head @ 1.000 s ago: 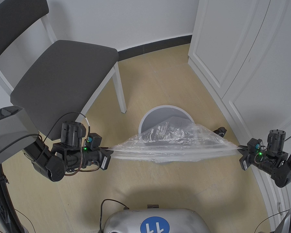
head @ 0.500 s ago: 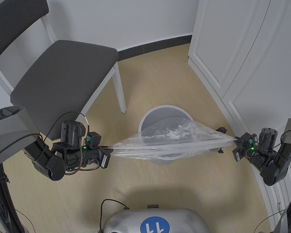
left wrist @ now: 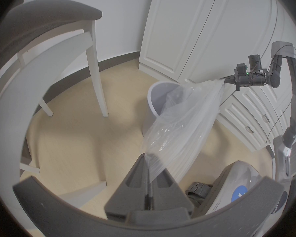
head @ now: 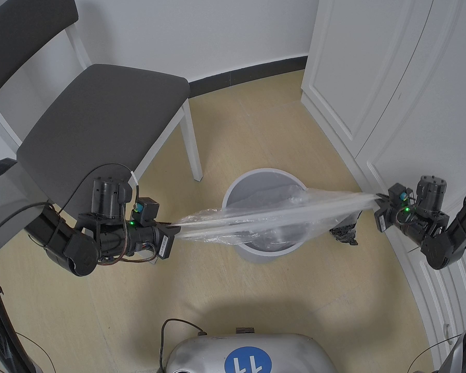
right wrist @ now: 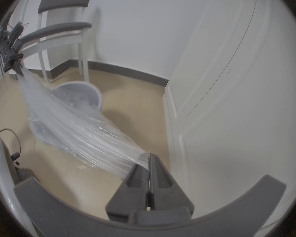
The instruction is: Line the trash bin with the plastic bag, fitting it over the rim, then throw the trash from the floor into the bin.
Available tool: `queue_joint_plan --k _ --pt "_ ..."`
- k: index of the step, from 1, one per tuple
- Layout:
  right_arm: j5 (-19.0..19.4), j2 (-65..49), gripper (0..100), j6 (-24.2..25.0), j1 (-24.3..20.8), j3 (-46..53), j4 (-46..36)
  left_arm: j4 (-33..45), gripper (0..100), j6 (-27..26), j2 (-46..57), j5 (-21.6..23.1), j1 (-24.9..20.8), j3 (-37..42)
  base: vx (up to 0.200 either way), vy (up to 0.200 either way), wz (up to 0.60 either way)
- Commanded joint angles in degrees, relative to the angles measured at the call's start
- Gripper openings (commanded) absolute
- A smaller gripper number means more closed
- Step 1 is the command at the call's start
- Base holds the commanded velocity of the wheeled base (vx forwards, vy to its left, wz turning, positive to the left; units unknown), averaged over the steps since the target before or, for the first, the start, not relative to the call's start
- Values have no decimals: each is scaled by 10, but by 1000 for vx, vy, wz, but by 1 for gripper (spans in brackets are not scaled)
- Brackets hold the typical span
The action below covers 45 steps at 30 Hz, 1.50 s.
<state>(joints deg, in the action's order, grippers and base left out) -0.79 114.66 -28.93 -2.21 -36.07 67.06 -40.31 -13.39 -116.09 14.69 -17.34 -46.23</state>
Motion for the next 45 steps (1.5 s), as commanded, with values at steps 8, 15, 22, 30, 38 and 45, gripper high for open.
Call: queue_joint_plan --k 8,15,22,30,38,45 --pt "2 1 0 31 13 -84 -14 68 0 -1 -11 3 3 -94 0 0 0" --pt "5 31 0 64 3 -72 0 58 0 -4 -43 12 4 -100 0 0 0" --pt "6 121 0 63 -6 -32 98 48 0 -3 -74 42 9 -77 0 0 0" --pt "12 133 0 58 -18 -2 113 -60 0 -5 -101 63 5 -4 0 0 0" --pt "36 102 0 34 1 53 112 -66 0 -6 -68 64 5 47 0 0 0" --pt "71 78 0 -13 32 102 107 -63 0 -7 -54 65 6 61 0 0 0"
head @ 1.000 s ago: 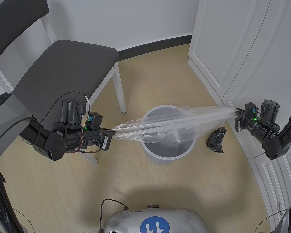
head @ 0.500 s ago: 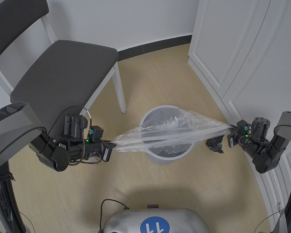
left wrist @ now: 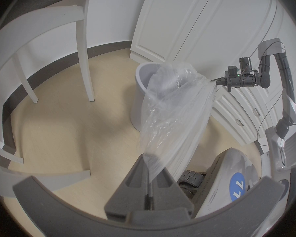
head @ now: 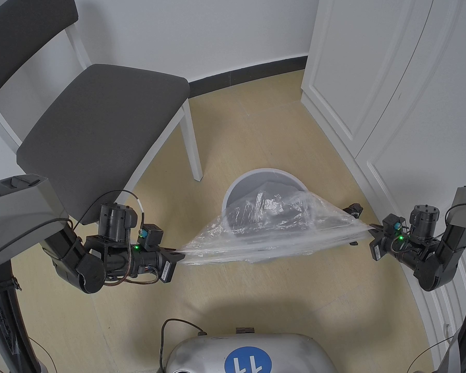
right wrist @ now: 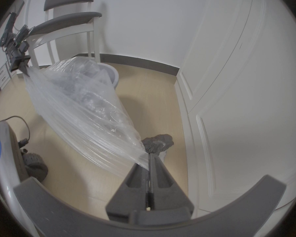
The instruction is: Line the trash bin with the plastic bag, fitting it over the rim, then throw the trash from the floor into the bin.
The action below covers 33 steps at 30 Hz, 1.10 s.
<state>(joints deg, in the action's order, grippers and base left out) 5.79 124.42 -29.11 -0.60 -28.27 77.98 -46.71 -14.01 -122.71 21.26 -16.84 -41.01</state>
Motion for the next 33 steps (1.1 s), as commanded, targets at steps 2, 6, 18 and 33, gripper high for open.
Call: queue_joint_plan --k 2,6,18,33 --pt "8 -20 0 -17 17 29 -2 1 0 -1 12 -1 0 15 0 0 0" --pt "17 -16 0 -51 20 54 -2 5 0 -14 12 -1 -3 26 0 0 0" --pt "52 -21 0 -108 42 89 -3 40 0 -35 16 12 -8 44 0 0 0" --pt "60 -61 0 -110 52 112 -4 66 0 -41 63 29 -7 58 0 0 0"
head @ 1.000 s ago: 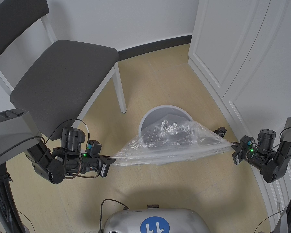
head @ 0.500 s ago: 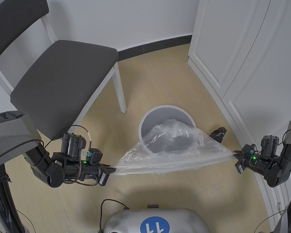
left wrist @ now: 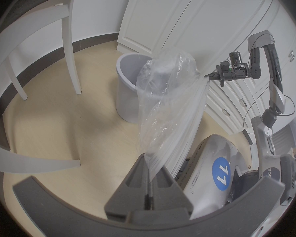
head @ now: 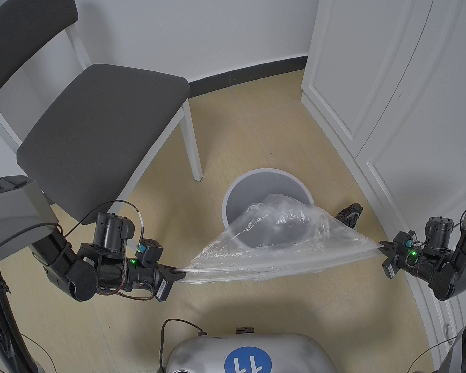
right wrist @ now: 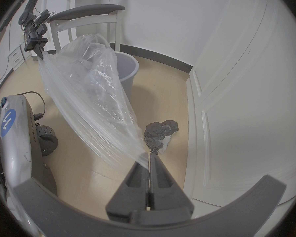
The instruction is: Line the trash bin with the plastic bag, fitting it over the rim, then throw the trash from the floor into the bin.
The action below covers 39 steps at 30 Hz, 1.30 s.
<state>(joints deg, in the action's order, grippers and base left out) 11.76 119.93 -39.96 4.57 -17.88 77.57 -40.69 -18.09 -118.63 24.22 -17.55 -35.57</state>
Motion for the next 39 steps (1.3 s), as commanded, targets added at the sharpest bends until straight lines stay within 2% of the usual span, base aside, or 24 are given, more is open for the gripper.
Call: queue_joint_plan --k 1,6,10,16,19,20,25,30,39 --pt "1 -22 0 -1 -1 13 0 9 0 0 27 -1 0 4 0 0 0" --pt "1 -22 0 -17 -5 17 0 12 0 -1 25 -1 0 2 0 0 0" --pt "-1 12 0 -16 -2 -9 -2 -1 0 -1 -13 -4 -1 -14 0 0 0" --pt "-6 51 0 17 -2 -55 6 -67 0 7 -65 -7 1 -32 0 0 0" --pt "-7 53 0 19 -3 -57 5 -71 0 7 -67 -8 1 -32 0 0 0" --pt "-22 63 0 35 -8 -72 7 -100 0 8 -82 -8 2 -34 0 0 0" --pt "-53 93 0 79 -34 -95 41 -142 0 42 -98 -12 -1 -44 0 0 0" --pt "-110 144 0 128 -71 -129 118 -198 0 89 -109 -59 -7 -63 0 0 0" --pt "-112 121 0 145 -105 -107 124 -232 0 110 -108 -70 -22 -62 0 0 0"
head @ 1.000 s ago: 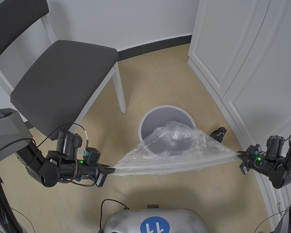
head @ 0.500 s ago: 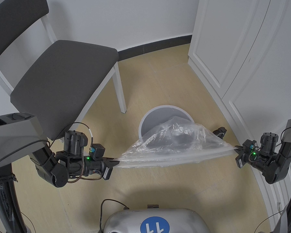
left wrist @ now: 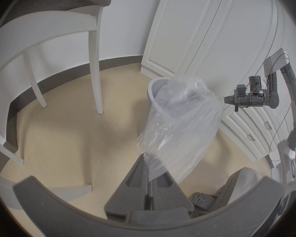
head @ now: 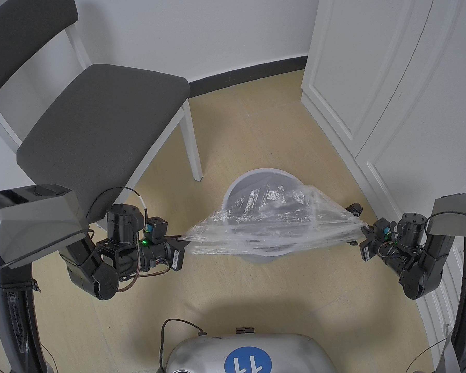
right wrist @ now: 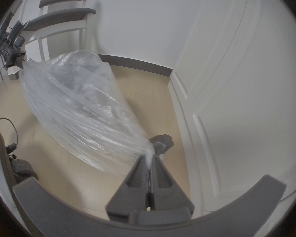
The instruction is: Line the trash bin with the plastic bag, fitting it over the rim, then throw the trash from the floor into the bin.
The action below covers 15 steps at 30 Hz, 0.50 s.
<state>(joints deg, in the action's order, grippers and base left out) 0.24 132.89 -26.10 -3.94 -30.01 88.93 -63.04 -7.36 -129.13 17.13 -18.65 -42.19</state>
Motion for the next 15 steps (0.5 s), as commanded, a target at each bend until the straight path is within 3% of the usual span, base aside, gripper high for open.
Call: queue_joint_plan --k 1,7,15 --pt "3 -14 0 8 -26 20 11 -16 0 2 -2 1 -17 10 0 0 0" --pt "0 -57 0 18 -61 46 11 -107 0 4 14 -30 -46 41 0 0 0" --pt "-1 -83 0 36 -71 59 11 -107 0 1 71 -39 -46 79 0 0 0"
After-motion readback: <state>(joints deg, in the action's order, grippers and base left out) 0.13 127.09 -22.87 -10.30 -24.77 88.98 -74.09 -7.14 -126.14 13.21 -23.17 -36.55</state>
